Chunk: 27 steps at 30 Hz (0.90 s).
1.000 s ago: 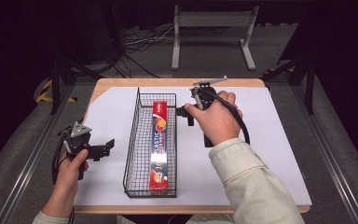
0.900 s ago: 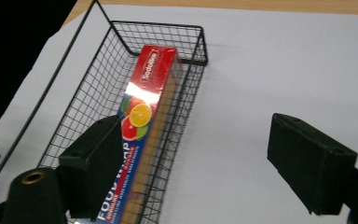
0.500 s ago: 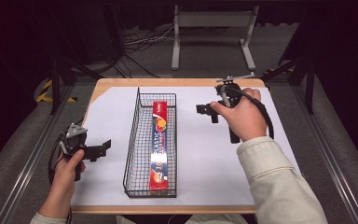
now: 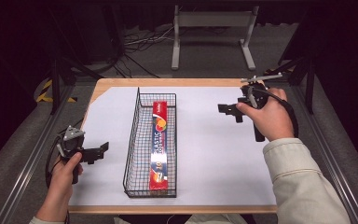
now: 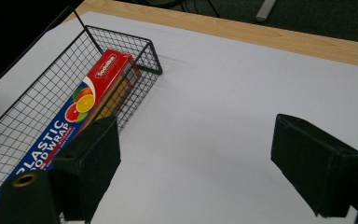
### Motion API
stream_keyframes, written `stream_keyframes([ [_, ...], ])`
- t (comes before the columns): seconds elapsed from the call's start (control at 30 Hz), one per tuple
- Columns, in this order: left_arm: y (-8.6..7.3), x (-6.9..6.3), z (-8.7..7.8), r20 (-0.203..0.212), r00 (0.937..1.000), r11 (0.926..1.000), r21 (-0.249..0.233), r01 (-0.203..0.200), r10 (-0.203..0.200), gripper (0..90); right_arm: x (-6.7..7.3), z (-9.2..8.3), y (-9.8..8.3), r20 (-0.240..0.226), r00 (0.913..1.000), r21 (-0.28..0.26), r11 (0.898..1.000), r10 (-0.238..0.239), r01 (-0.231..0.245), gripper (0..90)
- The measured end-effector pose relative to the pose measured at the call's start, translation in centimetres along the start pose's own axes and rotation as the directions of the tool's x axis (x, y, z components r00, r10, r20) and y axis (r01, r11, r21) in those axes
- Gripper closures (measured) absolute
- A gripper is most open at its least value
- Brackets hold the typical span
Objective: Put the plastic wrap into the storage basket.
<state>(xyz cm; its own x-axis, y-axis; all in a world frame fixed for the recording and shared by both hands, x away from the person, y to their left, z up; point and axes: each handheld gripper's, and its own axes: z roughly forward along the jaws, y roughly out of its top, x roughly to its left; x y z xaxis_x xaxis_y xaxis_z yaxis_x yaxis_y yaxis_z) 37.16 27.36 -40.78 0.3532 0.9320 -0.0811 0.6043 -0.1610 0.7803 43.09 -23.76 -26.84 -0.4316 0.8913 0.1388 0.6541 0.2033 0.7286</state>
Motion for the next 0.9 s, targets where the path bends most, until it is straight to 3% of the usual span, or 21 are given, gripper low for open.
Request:
stream_keyframes([
  [0.2,-0.3,0.0,0.0,0.004,1.0,1.0,0.002,0.003,-0.003,0.1,-1.4,-0.3,-0.5,0.007,0.9994,-0.014,0.999,-0.034,0.034,15.2],
  [0.37,-0.6,-0.2,0.0,0.015,0.9999,1.0,-0.004,-0.004,0.004,0.1,-2.4,-1.2,-0.9,0.001,0.9993,-0.059,0.998,-0.038,0.038,15.1],
  [0.6,-0.8,-0.4,0.2,0.014,0.9999,1.0,0.0,0.0,0.0,0.1,-3.7,-1.7,-3.5,-0.004,0.9994,-0.073,0.997,-0.033,0.033,15.1],
  [0.9,-1.0,-0.7,0.2,0.011,0.9999,0.9998,-0.015,-0.008,0.008,0.1,-5.3,-0.7,-6.6,0.0,1.0,-0.089,0.996,0.001,-0.001,13.9],
])
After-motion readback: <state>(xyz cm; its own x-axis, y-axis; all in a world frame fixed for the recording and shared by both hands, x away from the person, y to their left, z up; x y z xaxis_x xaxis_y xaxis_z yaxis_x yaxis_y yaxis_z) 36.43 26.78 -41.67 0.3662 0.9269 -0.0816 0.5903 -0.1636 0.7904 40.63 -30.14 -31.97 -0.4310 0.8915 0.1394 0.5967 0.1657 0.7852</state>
